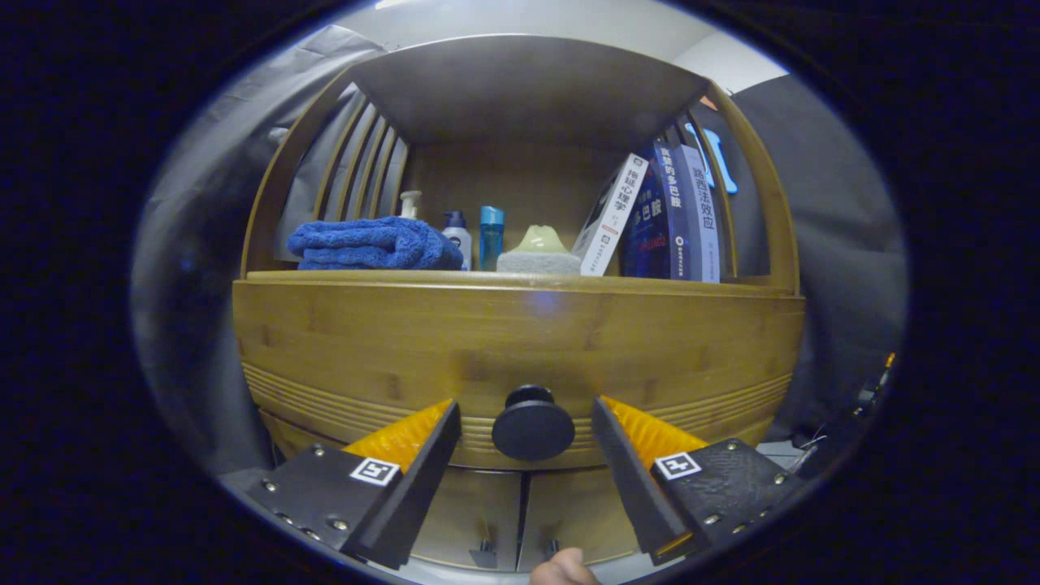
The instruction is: Pull open the drawer, take out the items inside it, and place them on the countertop above the cabinet.
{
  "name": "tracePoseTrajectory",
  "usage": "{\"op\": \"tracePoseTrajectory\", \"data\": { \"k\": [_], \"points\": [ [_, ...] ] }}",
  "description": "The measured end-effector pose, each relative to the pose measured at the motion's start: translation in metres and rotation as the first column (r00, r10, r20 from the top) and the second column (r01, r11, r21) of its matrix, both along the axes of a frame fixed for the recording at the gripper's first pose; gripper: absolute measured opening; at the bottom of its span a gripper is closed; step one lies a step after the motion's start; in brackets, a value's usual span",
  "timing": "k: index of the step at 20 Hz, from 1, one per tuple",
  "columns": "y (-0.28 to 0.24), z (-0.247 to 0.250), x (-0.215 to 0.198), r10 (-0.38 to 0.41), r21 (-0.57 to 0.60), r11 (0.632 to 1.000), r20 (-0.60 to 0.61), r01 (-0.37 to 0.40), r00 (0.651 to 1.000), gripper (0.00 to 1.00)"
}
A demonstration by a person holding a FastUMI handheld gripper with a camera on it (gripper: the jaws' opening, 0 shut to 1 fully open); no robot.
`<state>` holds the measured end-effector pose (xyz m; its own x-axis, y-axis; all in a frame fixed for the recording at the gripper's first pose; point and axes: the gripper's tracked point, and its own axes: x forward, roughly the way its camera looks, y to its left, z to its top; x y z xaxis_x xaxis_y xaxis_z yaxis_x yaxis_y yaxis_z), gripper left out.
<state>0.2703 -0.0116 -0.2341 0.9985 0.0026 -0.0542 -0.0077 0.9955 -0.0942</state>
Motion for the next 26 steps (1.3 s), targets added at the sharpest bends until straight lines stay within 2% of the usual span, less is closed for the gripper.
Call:
{"op": "tracePoseTrajectory", "data": {
  "k": [3, 6, 9, 13, 18, 21, 23, 26],
  "points": [
    [0.008, 0.004, -0.016, 0.030, -0.052, 0.998, 0.023, -0.029, 0.999, 0.98],
    [0.010, 0.015, -0.039, 0.031, -0.098, 0.995, 0.040, -0.027, 0.999, 0.98],
    [0.002, 0.035, -0.075, -0.033, -0.042, 0.999, 0.049, 0.035, 0.998, 0.97],
    [-0.004, 0.057, -0.114, -0.050, 0.010, 0.999, 0.014, 0.050, 0.999, 0.96],
    [-0.005, 0.109, -0.168, -0.083, 0.044, 0.996, -0.001, 0.083, 0.997, 0.96],
    [0.006, 0.149, -0.200, -0.062, 0.039, 0.997, -0.001, 0.062, 0.998, 0.96],
    [0.009, 0.185, -0.226, -0.050, 0.030, 0.998, 0.045, 0.049, 0.998, 0.96],
    [0.016, 0.213, -0.244, -0.042, 0.033, 0.999, 0.049, 0.041, 0.998, 0.96]
  ]
}}
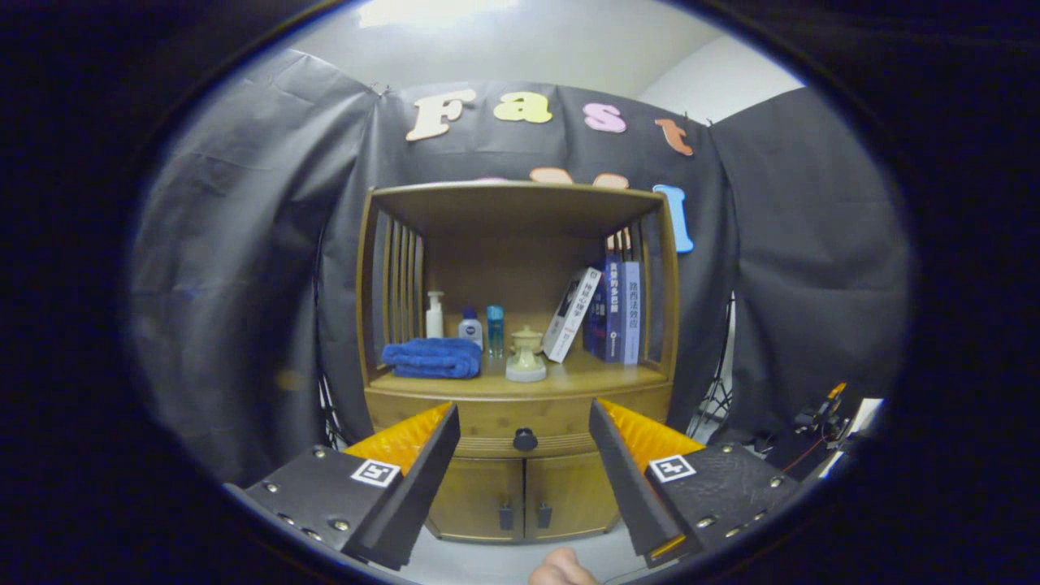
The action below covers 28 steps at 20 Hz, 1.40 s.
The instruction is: Pull open the drawer, take out the items inside it, and place them on the countertop above the cabinet.
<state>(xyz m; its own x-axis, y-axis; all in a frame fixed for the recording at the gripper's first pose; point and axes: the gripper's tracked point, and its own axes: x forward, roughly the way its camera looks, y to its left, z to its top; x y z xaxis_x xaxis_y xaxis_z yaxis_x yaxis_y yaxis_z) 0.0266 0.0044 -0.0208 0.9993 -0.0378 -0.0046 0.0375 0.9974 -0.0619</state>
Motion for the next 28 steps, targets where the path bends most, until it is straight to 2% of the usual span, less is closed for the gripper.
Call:
{"op": "tracePoseTrajectory", "data": {
  "k": [6, 8, 11, 21, 28],
  "points": [
    [0.013, 0.057, -0.036, 0.017, 0.063, 0.998, 0.047, -0.020, 0.999, 0.96],
    [0.021, 0.066, -0.040, 0.039, 0.060, 0.997, 0.044, -0.042, 0.998, 0.96],
    [0.022, 0.071, -0.046, 0.033, 0.035, 0.999, 0.049, -0.034, 0.998, 0.96],
    [0.006, 0.056, -0.039, -0.027, 0.085, 0.996, 0.025, 0.024, 0.999, 0.96],
    [0.005, 0.047, -0.035, -0.025, 0.138, 0.990, -0.008, 0.026, 1.000, 0.96]
  ]
}}
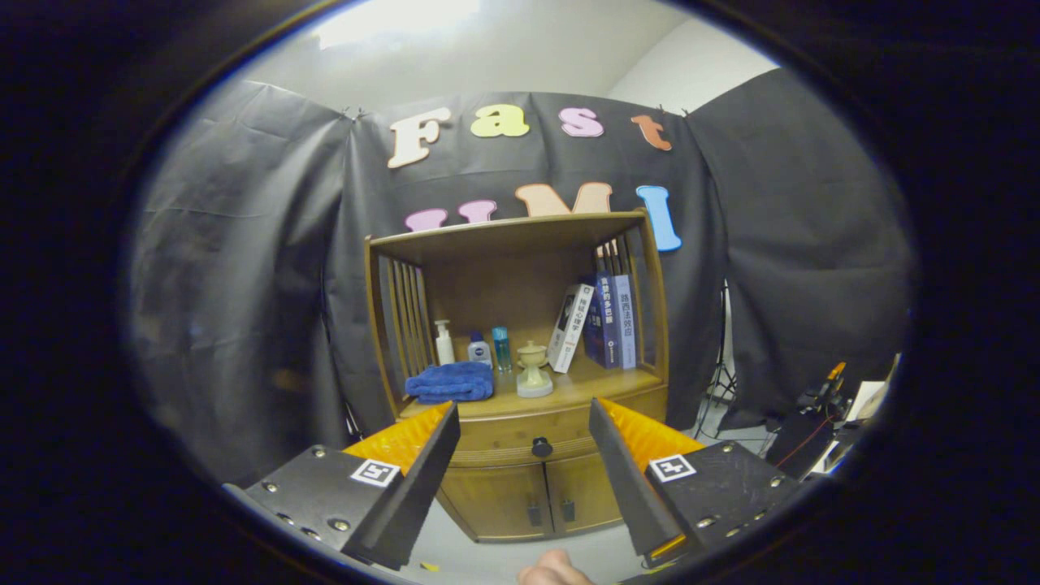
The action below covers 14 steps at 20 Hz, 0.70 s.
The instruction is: Pull open the drawer, take out the items inside it, and place them on the countertop above the cabinet.
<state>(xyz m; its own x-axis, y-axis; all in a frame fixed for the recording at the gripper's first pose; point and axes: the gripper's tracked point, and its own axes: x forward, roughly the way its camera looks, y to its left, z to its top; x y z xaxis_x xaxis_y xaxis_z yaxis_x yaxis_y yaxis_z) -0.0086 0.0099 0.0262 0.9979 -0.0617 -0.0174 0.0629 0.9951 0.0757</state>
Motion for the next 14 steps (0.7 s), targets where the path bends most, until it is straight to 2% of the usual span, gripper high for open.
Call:
{"op": "tracePoseTrajectory", "data": {
  "k": [3, 14],
  "points": [
    [0.001, 0.004, 0.002, 0.001, 0.033, 0.999, 0.011, -0.001, 1.000, 0.96],
    [0.002, -0.007, 0.003, 0.007, 0.030, 1.000, 0.006, -0.007, 1.000, 0.96]
  ]
}}
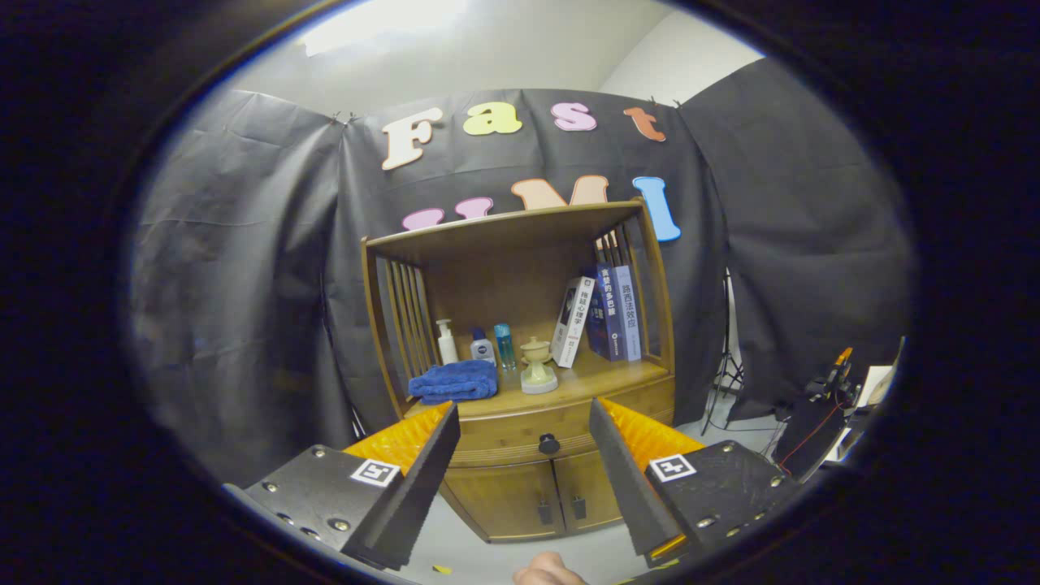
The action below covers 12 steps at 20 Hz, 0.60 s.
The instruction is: Pull open the drawer, take out the items inside it, and place them on the countertop above the cabinet.
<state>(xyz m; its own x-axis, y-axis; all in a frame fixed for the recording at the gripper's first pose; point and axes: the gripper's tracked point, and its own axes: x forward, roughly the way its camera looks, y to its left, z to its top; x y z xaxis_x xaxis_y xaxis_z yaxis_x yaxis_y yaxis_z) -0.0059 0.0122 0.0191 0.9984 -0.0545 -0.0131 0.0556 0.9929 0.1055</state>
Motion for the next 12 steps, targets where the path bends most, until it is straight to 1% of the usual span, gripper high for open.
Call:
{"op": "tracePoseTrajectory", "data": {
  "k": [2, 8, 12],
  "points": [
    [0.000, 0.001, 0.001, -0.001, -0.002, 1.000, 0.007, 0.001, 1.000, 0.96],
    [0.006, -0.012, 0.002, 0.025, -0.028, 0.999, -0.021, -0.025, 0.999, 0.96],
    [0.003, -0.005, 0.002, 0.029, -0.014, 0.999, 0.005, -0.029, 1.000, 0.96]
  ]
}}
